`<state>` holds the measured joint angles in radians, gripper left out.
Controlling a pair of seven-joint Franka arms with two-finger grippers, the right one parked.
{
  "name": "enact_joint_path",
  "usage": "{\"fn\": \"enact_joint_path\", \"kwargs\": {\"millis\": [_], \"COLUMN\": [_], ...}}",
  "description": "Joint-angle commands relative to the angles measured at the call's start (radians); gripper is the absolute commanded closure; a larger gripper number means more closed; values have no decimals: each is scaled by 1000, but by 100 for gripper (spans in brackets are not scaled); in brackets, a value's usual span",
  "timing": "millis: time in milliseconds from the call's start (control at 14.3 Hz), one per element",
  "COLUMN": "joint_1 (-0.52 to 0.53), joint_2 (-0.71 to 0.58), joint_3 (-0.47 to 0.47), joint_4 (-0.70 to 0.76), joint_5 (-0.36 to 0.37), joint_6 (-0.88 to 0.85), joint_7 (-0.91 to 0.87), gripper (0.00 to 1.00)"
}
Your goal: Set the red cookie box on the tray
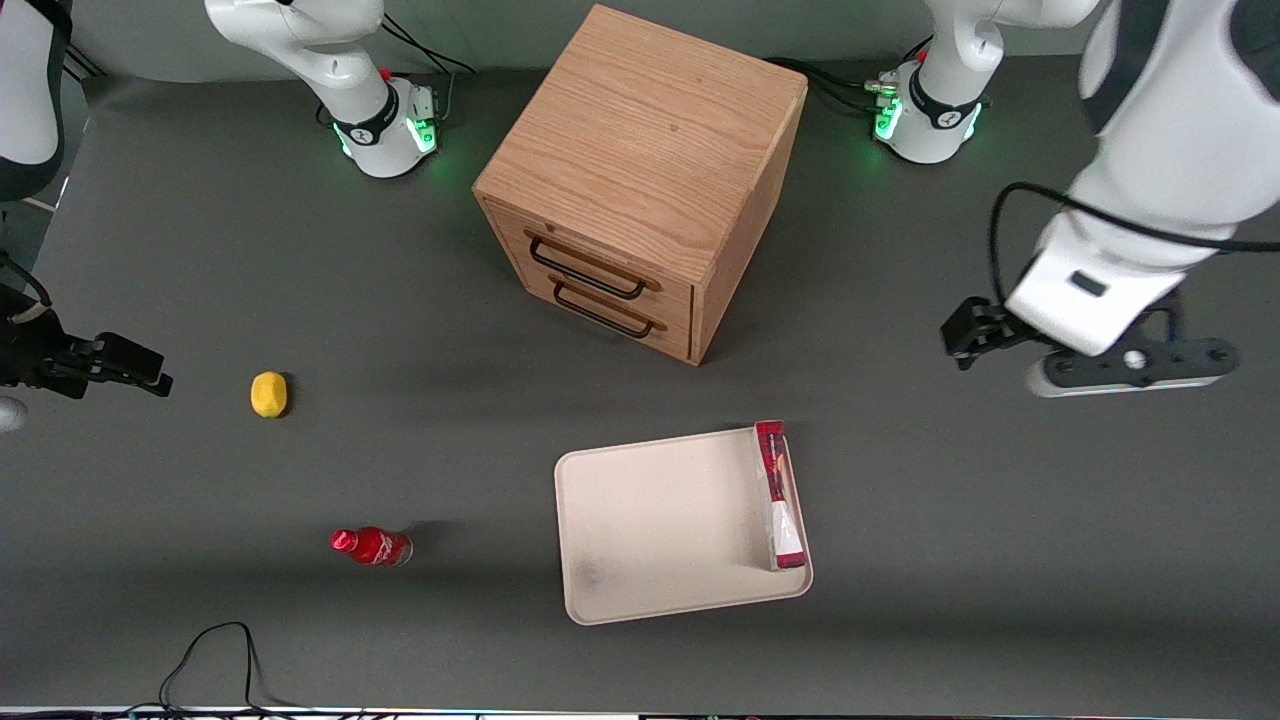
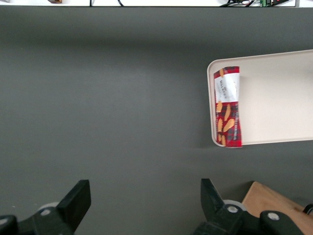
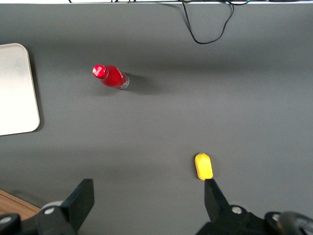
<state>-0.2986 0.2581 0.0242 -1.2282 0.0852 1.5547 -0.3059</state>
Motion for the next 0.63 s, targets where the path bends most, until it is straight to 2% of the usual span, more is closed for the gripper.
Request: {"fn": "enact_joint_path", "kwargs": {"millis": [0, 70, 280, 561], "joint_1": [87, 149, 235, 256], "joint_2": [-88, -133, -219, -310], "joint_3": [-6, -6, -6, -6], "joint_4": [-121, -187, -337, -494], "joint_5": [-45, -59, -61, -59], "joint_6": [36, 85, 210, 301], "joint_7": [146, 248, 346, 323], "gripper": [0, 0, 0, 0]}}
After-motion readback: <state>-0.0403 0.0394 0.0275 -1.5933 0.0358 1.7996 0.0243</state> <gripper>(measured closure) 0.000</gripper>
